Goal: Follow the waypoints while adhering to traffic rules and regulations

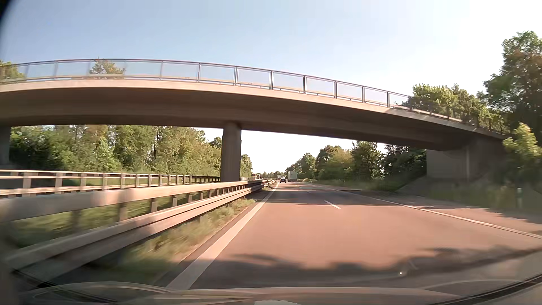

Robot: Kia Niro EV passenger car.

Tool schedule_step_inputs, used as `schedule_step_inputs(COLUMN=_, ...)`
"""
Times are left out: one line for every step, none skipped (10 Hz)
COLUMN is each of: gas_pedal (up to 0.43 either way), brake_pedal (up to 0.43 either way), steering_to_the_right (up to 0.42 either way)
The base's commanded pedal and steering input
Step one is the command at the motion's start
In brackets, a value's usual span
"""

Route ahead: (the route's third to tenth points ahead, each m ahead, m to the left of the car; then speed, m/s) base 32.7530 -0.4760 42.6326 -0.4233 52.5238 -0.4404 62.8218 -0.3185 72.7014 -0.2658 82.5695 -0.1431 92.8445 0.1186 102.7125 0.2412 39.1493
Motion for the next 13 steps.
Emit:
schedule_step_inputs(gas_pedal=0.441, brake_pedal=0.012, steering_to_the_right=-0.003)
schedule_step_inputs(gas_pedal=0.441, brake_pedal=0.012, steering_to_the_right=-0.005)
schedule_step_inputs(gas_pedal=0.441, brake_pedal=0.012, steering_to_the_right=-0.005)
schedule_step_inputs(gas_pedal=0.441, brake_pedal=0.012, steering_to_the_right=-0.004)
schedule_step_inputs(gas_pedal=0.441, brake_pedal=0.012, steering_to_the_right=-0.003)
schedule_step_inputs(gas_pedal=0.441, brake_pedal=0.012, steering_to_the_right=-0.003)
schedule_step_inputs(gas_pedal=0.441, brake_pedal=0.012, steering_to_the_right=-0.003)
schedule_step_inputs(gas_pedal=0.441, brake_pedal=0.012, steering_to_the_right=-0.003)
schedule_step_inputs(gas_pedal=0.441, brake_pedal=0.012, steering_to_the_right=-0.003)
schedule_step_inputs(gas_pedal=0.441, brake_pedal=0.012, steering_to_the_right=-0.003)
schedule_step_inputs(gas_pedal=0.441, brake_pedal=0.012, steering_to_the_right=-0.003)
schedule_step_inputs(gas_pedal=0.441, brake_pedal=0.012, steering_to_the_right=-0.003)
schedule_step_inputs(gas_pedal=0.441, brake_pedal=0.012, steering_to_the_right=-0.003)
